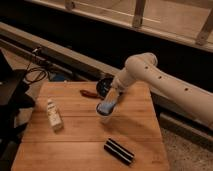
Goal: Place the white sponge in the ceramic cup
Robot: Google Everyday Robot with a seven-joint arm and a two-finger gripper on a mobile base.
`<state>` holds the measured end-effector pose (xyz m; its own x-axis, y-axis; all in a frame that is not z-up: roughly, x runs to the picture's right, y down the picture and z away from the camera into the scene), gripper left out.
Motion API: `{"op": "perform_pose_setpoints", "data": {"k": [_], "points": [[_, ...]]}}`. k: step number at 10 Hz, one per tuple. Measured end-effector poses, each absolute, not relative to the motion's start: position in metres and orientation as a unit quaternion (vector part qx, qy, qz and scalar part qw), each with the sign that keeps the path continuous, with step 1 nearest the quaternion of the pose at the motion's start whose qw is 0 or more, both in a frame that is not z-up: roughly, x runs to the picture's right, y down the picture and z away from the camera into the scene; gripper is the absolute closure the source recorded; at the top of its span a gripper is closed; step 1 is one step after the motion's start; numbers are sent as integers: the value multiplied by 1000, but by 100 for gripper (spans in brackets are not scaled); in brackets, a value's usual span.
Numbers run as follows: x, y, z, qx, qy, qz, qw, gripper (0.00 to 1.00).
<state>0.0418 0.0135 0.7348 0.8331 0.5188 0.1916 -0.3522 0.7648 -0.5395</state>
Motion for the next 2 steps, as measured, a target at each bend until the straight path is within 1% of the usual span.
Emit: {"op": "perform_pose_setpoints", "data": {"k": [2], "points": [[51, 7, 728, -233, -167, 247, 926, 20]]}}
